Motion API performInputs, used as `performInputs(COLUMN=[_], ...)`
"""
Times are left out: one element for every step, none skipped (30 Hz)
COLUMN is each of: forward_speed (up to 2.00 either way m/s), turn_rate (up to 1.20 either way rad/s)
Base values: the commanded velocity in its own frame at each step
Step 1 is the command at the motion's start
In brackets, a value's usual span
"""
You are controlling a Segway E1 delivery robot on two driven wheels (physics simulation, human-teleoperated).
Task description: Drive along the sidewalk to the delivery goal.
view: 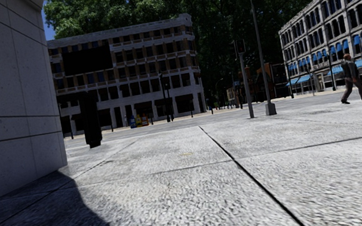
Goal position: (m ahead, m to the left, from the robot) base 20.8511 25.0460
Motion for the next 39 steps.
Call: performInputs(forward_speed=[2.00,2.00,2.00,2.00,2.00,2.00,2.00,2.00,2.00,2.00,2.00,2.00,2.00,2.00,2.00,2.00,2.00,2.00,2.00,2.00,2.00,2.00,2.00,2.00,2.00,2.00,2.00,2.00,2.00,2.00,2.00,2.00,2.00,2.00,2.00,2.00,2.00,2.00,2.00], turn_rate=[0.00,0.00,0.00,0.00,0.00,0.00,0.00,0.00,0.00,0.00,0.00,0.00,0.00,0.01,0.02,0.02,0.02,0.03,0.07,0.13,0.13,0.14,0.16,0.18,0.20,0.20,0.21,0.21,0.21,0.21,0.21,0.23,0.26,0.26,0.27,0.28,0.28,0.30,0.30])
